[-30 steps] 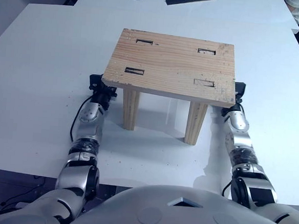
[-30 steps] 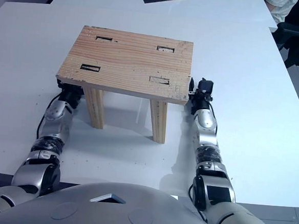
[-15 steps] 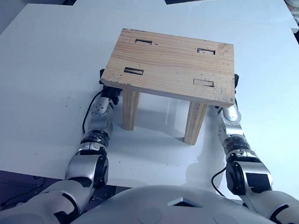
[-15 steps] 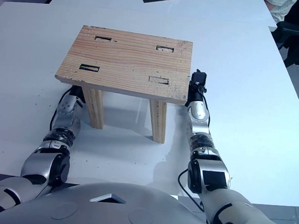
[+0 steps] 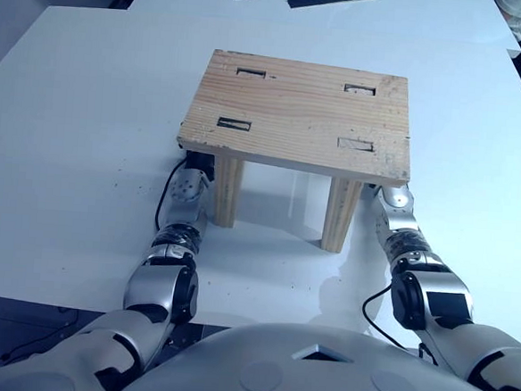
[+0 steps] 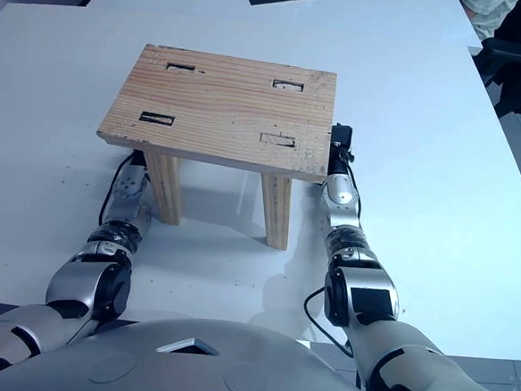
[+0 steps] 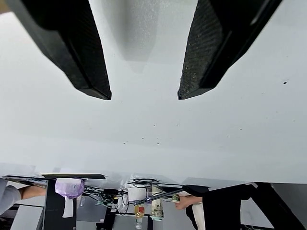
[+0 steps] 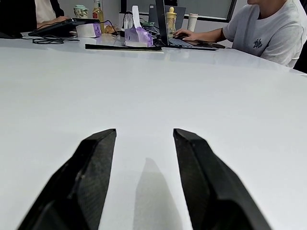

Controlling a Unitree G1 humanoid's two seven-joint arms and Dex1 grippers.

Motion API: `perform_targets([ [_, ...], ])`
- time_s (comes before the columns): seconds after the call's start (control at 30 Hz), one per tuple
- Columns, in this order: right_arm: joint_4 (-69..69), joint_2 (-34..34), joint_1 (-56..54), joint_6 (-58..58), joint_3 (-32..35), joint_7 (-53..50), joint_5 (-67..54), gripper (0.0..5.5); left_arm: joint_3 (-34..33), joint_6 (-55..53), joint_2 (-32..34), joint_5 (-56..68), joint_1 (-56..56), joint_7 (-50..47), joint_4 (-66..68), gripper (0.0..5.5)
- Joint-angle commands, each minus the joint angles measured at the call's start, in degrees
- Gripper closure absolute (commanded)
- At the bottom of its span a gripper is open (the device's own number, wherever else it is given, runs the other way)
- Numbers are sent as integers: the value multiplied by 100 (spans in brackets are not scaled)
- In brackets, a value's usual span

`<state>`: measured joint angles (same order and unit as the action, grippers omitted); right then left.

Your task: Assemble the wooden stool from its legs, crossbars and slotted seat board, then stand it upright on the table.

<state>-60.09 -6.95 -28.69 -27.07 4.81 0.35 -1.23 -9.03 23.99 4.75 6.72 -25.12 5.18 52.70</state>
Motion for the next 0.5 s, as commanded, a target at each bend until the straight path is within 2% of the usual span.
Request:
perform_targets([
  [0.03,-129,9,-229,-52,41,-88,49,328,-11,-118,10,-54,-201,-55,255,291],
  [0.5,-576,-250,-667,-122,136,-214,105,328,68,105,-130,-202,-508,-163,775,291],
])
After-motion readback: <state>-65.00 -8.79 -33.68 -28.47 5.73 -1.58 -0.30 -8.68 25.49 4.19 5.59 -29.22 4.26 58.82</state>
